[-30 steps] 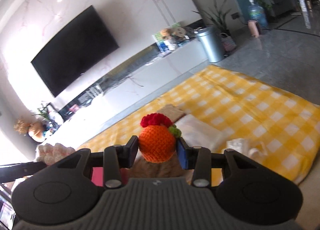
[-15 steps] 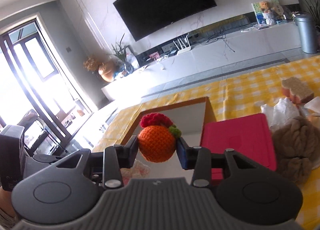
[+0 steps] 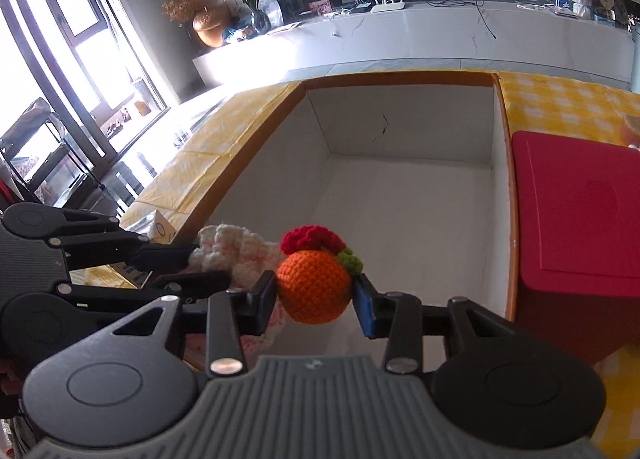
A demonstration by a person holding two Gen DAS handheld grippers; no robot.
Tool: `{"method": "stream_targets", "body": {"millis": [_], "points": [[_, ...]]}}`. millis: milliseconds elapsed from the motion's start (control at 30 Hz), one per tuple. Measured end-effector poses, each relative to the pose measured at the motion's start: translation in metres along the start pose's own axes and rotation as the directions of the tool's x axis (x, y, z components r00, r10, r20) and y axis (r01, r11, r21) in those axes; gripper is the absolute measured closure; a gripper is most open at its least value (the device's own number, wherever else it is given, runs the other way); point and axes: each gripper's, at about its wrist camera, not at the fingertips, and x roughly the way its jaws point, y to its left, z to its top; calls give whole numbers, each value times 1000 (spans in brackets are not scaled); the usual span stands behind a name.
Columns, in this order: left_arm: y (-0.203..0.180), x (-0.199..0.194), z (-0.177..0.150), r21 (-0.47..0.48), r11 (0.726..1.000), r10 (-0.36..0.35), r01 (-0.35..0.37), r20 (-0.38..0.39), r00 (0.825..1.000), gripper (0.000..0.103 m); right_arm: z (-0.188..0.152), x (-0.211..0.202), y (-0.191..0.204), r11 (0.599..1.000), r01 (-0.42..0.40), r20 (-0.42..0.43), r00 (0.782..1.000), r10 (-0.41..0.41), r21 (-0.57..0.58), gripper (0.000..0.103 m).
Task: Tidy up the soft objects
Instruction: 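Carry both items into the white box and open both grippers to release them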
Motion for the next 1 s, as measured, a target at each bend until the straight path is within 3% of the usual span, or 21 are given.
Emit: {"method": "stream_targets", "body": {"millis": [167,233,267,433,600,667,800,1000], "points": [[3,-25,-8,18,1000,-19,17,71,997,56,2,4,-2,1000,12,-12,1000,-12,-3,62],[4,-36,-9,7,1000,-10,10,75,997,28,1,6,-1,1000,17,-15,1000,-17,-2,62],[6,-42,-10,-1,1000,11,-11,90,996,26,1,6,-2,1000,18,-18,1000,-19,-2,62],[16,-65,-11,-38,996,85,-80,164,983,25,-6,14,2,999,36,-64,997,-38,-32,62],[21,-66,-8,-94,993,82,-68,157,984,25,-9,29,10,988,133,-100,985,-140,-76,62],[22,-64,-8,-97,994,61,-47,150,987,25,-8,30,9,988,132,-109,984,-140,-77,62],[26,-66,-6,-154,986,86,-61,161,983,25,-5,33,7,992,117,-136,983,-123,-56,62],[37,-72,2,-221,975,50,-15,152,987,25,-5,38,1,998,59,-195,979,-53,26,61]]}}
